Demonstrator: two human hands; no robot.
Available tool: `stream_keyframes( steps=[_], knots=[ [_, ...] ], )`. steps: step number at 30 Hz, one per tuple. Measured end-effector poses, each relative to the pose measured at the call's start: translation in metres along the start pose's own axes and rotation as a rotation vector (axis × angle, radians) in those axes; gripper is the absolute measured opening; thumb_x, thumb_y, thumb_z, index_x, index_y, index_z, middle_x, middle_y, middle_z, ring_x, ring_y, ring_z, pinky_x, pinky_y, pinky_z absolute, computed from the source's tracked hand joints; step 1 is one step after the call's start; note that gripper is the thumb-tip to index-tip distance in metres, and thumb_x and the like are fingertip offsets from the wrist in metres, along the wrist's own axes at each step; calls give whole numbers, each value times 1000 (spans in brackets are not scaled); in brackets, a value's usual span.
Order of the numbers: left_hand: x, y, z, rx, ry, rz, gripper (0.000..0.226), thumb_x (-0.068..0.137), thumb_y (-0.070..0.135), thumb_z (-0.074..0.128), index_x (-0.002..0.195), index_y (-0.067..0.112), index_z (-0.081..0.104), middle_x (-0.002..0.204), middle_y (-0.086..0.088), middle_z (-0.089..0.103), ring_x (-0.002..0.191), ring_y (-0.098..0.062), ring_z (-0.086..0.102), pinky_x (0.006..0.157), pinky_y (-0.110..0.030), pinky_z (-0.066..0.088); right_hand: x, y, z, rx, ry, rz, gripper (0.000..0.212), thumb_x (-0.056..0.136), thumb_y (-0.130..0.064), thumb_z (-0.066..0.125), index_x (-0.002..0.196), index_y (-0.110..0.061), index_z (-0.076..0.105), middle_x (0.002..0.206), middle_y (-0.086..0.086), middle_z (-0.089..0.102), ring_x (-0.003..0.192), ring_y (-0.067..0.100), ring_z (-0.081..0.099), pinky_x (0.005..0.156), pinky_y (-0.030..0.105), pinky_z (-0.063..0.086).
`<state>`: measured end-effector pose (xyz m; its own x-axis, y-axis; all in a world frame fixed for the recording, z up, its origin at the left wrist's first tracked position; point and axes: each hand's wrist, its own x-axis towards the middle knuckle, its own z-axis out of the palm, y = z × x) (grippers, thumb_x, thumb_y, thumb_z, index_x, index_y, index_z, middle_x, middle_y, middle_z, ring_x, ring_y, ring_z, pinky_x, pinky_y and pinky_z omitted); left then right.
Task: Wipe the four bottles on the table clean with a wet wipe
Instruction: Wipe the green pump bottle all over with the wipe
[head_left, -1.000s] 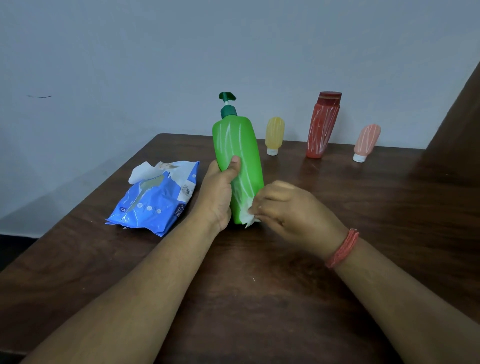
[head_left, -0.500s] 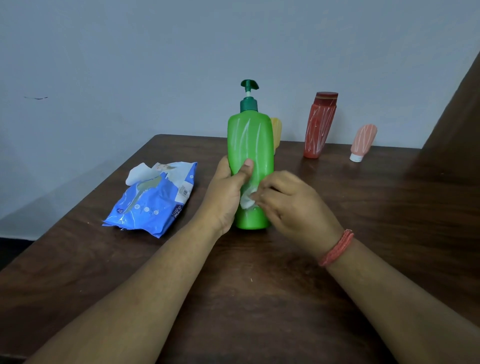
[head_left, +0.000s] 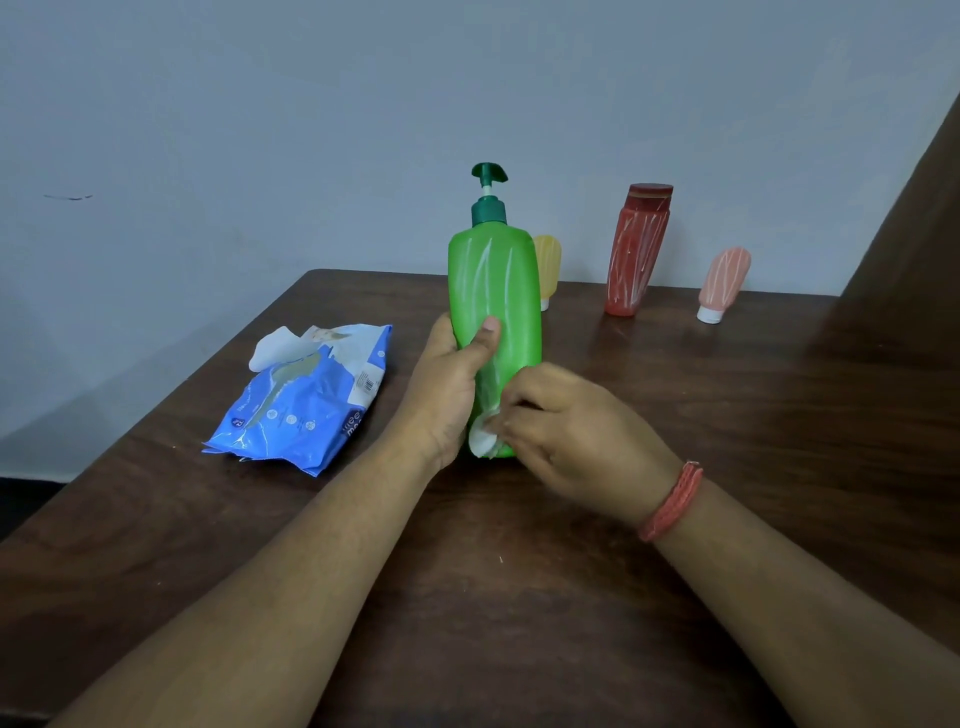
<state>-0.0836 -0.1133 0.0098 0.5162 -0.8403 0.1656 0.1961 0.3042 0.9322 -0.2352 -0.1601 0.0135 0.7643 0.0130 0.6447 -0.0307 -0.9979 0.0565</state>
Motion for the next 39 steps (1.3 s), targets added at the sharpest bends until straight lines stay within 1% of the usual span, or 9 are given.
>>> stream_keyframes(
  steps=[3, 7, 11, 14, 18, 21, 29, 35, 39],
  knots=[
    [0, 0, 0, -15, -5, -3, 21, 101, 25, 58, 121, 19, 57, 114, -12, 72, 101, -28, 71, 86, -47, 57, 3, 8, -5, 15, 134, 148, 17, 94, -12, 62, 81, -3, 69, 85, 10, 58, 77, 27, 57, 63, 43, 51],
    [0, 1, -1, 1, 2, -10, 25, 100, 28, 59, 123, 20, 57, 115, -11, 72, 105, -29, 71, 92, -50, 56, -3, 0, 0, 24, -22, -2, 6, 91, -7, 69, 86, -5, 71, 88, 9, 60, 78, 25, 58, 63, 42, 52],
    [-3, 2, 0, -19, -14, -13, 24, 100, 25, 59, 123, 19, 57, 114, -10, 72, 102, -28, 71, 82, -44, 57, -1, 9, -4, 22, 147, 194, 9, 92, -9, 66, 86, -4, 70, 87, 9, 58, 79, 25, 58, 66, 43, 51],
    [-4, 4, 1, -9, -43, -14, 26, 101, 24, 58, 125, 18, 56, 115, -11, 72, 103, -28, 71, 82, -43, 56, -2, 6, -3, 8, 104, 147, 8, 92, -8, 65, 90, -3, 71, 89, 8, 59, 82, 24, 58, 69, 42, 51],
    [-8, 5, 4, 17, -95, -1, 28, 102, 21, 55, 129, 15, 54, 114, -9, 73, 99, -23, 72, 79, -37, 58, 1, 10, -8, -8, 254, 289, 8, 90, -6, 68, 95, -3, 73, 90, 8, 59, 82, 23, 59, 70, 40, 51],
    [-11, 6, 6, 41, -127, 14, 24, 102, 21, 54, 126, 17, 54, 108, -4, 74, 97, -19, 72, 77, -32, 59, 0, 9, -8, -17, 218, 235, 7, 91, -5, 67, 92, -1, 72, 89, 9, 59, 80, 23, 58, 68, 40, 51],
    [-14, 6, 10, 91, -137, 65, 34, 89, 35, 61, 122, 26, 57, 109, 2, 75, 103, -16, 71, 82, -32, 55, 4, 11, -11, -83, 297, 233, 11, 91, -4, 65, 89, 4, 71, 87, 14, 61, 78, 27, 59, 66, 42, 52],
    [-16, 5, 11, 205, -163, 112, 38, 89, 50, 63, 122, 33, 56, 118, 3, 72, 114, -18, 67, 96, -41, 53, 2, 13, -17, -80, 340, 247, 7, 90, 1, 66, 91, 3, 72, 90, 13, 63, 84, 28, 61, 73, 43, 53],
    [-19, 9, 9, 285, -254, 104, 45, 83, 52, 65, 123, 35, 50, 116, 9, 71, 113, -10, 66, 94, -32, 53, 1, 21, -24, -104, 392, 279, 11, 93, -2, 63, 91, 3, 72, 92, 13, 64, 85, 29, 61, 73, 44, 52]
  ],
)
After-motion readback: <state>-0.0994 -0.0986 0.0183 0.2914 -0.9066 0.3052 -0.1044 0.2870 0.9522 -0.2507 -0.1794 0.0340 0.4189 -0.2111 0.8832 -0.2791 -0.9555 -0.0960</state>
